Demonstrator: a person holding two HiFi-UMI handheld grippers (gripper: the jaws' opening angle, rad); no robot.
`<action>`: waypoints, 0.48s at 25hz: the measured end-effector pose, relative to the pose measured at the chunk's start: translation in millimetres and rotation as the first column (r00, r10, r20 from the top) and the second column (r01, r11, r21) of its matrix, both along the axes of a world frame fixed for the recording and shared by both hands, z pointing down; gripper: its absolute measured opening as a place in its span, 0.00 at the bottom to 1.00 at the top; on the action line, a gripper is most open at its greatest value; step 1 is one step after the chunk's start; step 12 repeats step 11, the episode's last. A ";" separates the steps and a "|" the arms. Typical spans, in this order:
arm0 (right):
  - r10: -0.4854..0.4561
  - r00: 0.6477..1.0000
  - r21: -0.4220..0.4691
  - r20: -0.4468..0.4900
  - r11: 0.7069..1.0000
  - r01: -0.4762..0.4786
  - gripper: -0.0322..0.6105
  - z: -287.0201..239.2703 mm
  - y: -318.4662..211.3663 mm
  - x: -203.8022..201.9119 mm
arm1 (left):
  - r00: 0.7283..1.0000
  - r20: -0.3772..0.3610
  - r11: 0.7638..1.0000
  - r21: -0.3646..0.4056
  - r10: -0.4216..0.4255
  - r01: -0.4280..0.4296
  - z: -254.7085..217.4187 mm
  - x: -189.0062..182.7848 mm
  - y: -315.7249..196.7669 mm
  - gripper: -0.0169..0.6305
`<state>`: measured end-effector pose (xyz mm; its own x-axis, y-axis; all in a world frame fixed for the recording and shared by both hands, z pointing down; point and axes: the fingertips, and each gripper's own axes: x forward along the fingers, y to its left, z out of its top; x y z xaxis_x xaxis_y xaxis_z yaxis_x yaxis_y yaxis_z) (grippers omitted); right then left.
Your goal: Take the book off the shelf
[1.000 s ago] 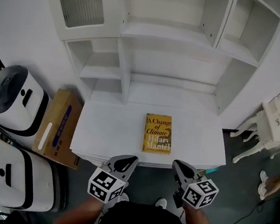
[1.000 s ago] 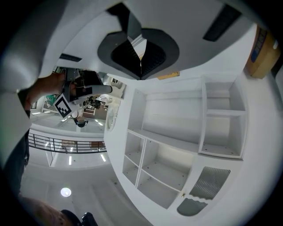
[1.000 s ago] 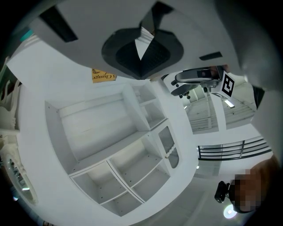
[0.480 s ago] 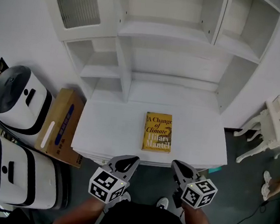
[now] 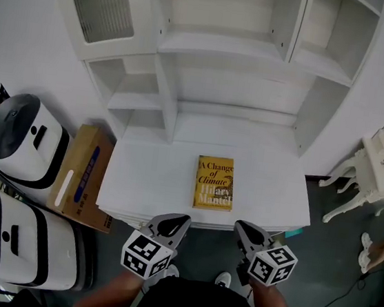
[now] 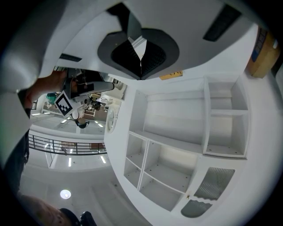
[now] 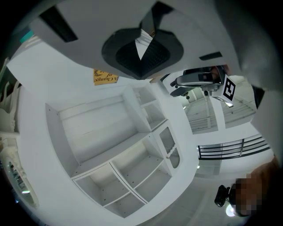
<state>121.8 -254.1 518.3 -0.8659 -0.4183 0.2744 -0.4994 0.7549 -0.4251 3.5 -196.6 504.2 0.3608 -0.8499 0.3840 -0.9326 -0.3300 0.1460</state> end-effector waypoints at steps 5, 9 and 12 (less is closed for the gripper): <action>-0.001 1.000 0.000 -0.008 1.000 0.001 0.09 2.3 1.0 -0.1 | 1.000 0.001 1.000 0.000 0.005 -0.005 1.7 -0.7 1.1 0.04; -0.007 1.000 -0.003 -0.006 1.000 0.007 0.09 0.5 2.2 -0.7 | 1.000 0.002 1.000 0.001 0.007 -0.007 1.2 -0.9 1.2 0.04; -0.009 1.000 -0.002 -0.006 1.000 0.009 0.09 -0.9 2.3 -1.0 | 1.000 0.003 1.000 0.002 0.009 -0.009 0.6 -0.5 0.9 0.04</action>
